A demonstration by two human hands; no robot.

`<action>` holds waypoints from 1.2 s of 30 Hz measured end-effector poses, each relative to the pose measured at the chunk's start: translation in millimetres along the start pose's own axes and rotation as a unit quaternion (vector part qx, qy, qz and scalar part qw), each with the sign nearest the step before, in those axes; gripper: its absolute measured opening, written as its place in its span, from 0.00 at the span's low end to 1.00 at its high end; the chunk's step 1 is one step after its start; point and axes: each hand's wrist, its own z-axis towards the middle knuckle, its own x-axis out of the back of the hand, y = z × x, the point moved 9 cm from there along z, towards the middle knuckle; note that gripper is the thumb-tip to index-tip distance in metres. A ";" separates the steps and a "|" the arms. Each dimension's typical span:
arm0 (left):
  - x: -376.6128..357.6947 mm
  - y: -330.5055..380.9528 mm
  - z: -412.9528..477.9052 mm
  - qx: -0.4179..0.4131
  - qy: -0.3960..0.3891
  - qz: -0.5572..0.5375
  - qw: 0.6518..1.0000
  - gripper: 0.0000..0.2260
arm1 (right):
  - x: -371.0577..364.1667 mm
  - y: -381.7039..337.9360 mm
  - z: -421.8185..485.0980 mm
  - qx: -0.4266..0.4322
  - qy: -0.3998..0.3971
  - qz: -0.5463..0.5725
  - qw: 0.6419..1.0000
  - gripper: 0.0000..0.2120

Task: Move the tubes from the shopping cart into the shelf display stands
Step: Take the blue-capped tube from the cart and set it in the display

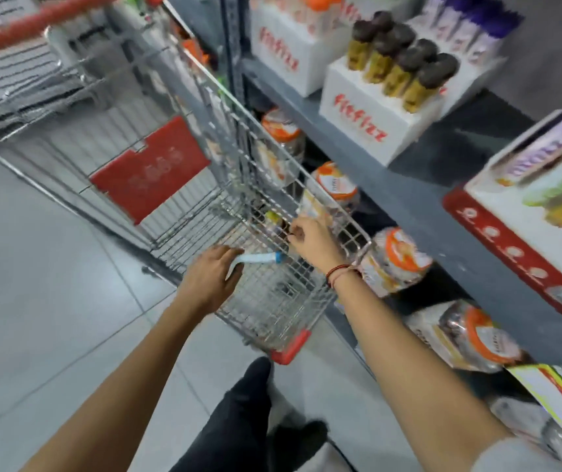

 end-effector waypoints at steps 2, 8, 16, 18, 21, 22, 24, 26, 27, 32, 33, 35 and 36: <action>-8.0 -18.6 -11.2 0.020 -0.008 0.015 1.000 0.13 | -38.5 16.2 18.4 -0.026 -0.039 -0.022 0.999 0.06; -37.7 -38.7 -24.9 0.021 -0.042 0.066 0.997 0.14 | -139.9 67.2 46.4 -0.073 -0.163 -0.106 0.978 0.07; -48.7 -45.2 -20.9 0.007 -0.039 0.076 0.996 0.18 | -205.3 105.3 95.4 -0.073 -0.148 -0.185 0.969 0.18; -48.6 -45.4 -20.8 0.003 -0.035 0.082 0.996 0.17 | -213.9 110.1 102.8 -0.077 -0.140 -0.195 0.968 0.20; -45.7 -45.1 -20.6 0.005 -0.021 0.081 0.997 0.16 | -227.1 115.8 109.3 -0.067 -0.152 -0.211 0.963 0.23; -44.4 -44.8 -20.8 0.008 -0.015 0.078 0.997 0.15 | -227.2 115.8 111.0 -0.060 -0.139 -0.208 0.966 0.22; -42.8 -44.7 -21.4 0.011 0.000 0.072 0.997 0.15 | -224.3 113.2 113.9 -0.045 -0.102 -0.195 0.974 0.18; -42.3 -43.5 -21.6 0.009 0.006 0.071 0.997 0.14 | -221.4 109.5 113.5 -0.048 -0.094 -0.171 0.980 0.16; -41.8 -42.9 -21.8 0.008 0.008 0.071 0.997 0.14 | -220.2 108.5 112.3 -0.055 -0.099 -0.155 0.981 0.16; -39.4 -40.3 -22.2 0.009 0.002 0.073 0.997 0.16 | -202.0 95.3 101.6 -0.079 -0.123 -0.088 0.985 0.14; -38.4 -39.9 -22.4 0.010 0.000 0.075 0.997 0.17 | -194.0 90.4 99.3 -0.081 -0.117 -0.074 0.987 0.14; -36.7 -38.8 -22.6 0.010 -0.001 0.077 0.997 0.17 | -173.3 80.9 94.0 -0.087 -0.092 -0.049 0.991 0.13; -36.4 -37.9 -22.8 0.009 -0.002 0.078 0.997 0.17 | -161.7 77.0 90.3 -0.089 -0.080 -0.038 0.992 0.13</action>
